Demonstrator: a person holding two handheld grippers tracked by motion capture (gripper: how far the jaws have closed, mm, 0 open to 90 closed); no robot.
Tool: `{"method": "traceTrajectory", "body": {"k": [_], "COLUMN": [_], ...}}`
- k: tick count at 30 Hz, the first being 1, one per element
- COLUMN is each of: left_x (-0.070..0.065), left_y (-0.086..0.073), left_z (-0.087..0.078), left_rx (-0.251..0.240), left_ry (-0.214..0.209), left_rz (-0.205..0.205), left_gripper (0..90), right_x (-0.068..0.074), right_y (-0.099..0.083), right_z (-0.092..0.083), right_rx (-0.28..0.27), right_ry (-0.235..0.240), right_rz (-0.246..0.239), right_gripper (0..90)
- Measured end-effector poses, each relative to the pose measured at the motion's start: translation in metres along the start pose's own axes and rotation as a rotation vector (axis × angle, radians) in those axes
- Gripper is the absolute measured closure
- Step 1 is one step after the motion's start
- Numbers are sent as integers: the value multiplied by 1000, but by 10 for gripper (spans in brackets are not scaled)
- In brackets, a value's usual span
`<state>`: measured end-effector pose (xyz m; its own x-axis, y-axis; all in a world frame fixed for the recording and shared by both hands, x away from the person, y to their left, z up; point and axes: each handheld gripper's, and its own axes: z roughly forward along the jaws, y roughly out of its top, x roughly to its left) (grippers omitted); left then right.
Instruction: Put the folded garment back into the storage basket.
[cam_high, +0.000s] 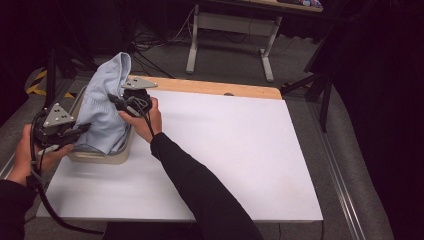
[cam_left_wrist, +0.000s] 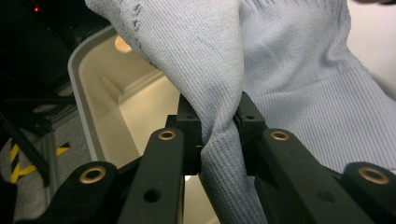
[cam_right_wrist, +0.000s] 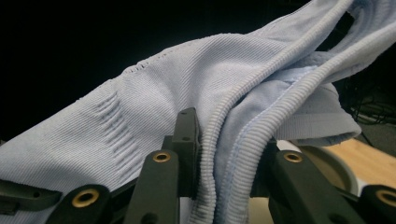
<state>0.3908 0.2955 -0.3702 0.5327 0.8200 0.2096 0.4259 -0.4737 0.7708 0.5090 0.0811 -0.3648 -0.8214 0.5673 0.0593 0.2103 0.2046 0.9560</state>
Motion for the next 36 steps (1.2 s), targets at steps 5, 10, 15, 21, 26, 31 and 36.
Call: {"method": "traceTrajectory", "body": {"k": [5, 10, 15, 21, 26, 31, 36], "left_x": [-2, -4, -3, 0, -4, -5, -7], "left_y": [-11, -16, -18, -16, -7, 5, 16], "left_z": [5, 8, 10, 4, 3, 7, 14], "left_rx": [24, 33, 24, -52, -80, -105, -119], "left_ry": [7, 24, 42, 36, 54, 70, 66], "left_rz": [-2, -2, -30, -76, -58, -44, -28], "left_gripper": [765, 744, 671, 504, 471, 406, 349], "right_x": [1, -1, -2, -4, 10, 6, 0], "right_y": [-12, -20, -24, -32, -35, -35, -37], "right_z": [6, 10, 13, 17, 23, 19, 6], "right_rx": [59, 107, 148, 203, 266, 270, 262], "right_ry": [13, 34, 37, 48, 58, 55, 48], "right_rz": [14, 26, 16, 10, -75, -55, -48], "right_gripper": [712, 712, 712, 712, 701, 597, 558]}}
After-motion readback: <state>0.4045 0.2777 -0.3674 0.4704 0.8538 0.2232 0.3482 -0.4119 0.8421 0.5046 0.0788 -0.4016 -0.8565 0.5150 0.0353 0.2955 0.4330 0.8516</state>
